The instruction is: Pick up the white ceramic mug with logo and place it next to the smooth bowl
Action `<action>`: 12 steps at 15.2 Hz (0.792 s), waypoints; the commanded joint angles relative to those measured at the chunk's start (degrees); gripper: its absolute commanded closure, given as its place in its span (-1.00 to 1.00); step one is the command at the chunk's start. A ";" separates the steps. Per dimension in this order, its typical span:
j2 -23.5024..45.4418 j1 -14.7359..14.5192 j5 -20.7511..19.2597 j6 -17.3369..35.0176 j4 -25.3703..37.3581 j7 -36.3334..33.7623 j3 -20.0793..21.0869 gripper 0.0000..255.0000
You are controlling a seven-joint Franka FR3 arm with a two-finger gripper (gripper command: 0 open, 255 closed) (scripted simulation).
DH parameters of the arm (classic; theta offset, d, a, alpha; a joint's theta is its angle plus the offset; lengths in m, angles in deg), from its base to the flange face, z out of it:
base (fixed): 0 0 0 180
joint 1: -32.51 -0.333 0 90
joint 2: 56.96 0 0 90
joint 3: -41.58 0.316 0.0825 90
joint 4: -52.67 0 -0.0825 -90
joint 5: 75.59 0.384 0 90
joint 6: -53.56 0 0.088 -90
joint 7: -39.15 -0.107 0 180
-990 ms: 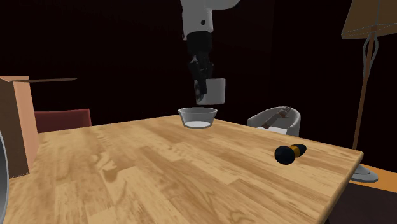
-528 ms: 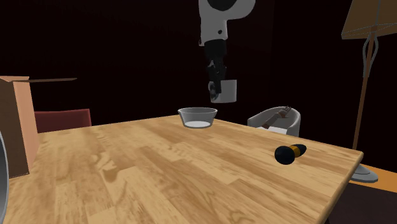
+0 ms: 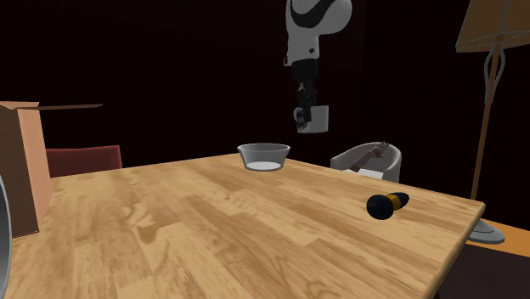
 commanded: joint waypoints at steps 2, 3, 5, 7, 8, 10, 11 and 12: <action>1.61 2.23 0.06 -0.11 2.03 3.79 -1.46 1.00; 2.22 2.98 0.11 -0.23 2.87 5.02 -1.92 1.00; 3.62 4.49 0.23 -0.56 4.81 7.45 -2.82 1.00; 5.26 6.00 0.40 -1.01 7.09 9.86 -3.67 1.00; 6.17 6.78 0.51 -1.28 8.38 11.05 -4.07 1.00; 6.96 7.42 0.59 -0.77 8.73 11.94 -4.36 1.00; 6.97 7.42 0.57 -0.01 7.99 11.88 -4.36 1.00; 7.04 7.43 0.57 0.72 7.32 11.82 -4.36 1.00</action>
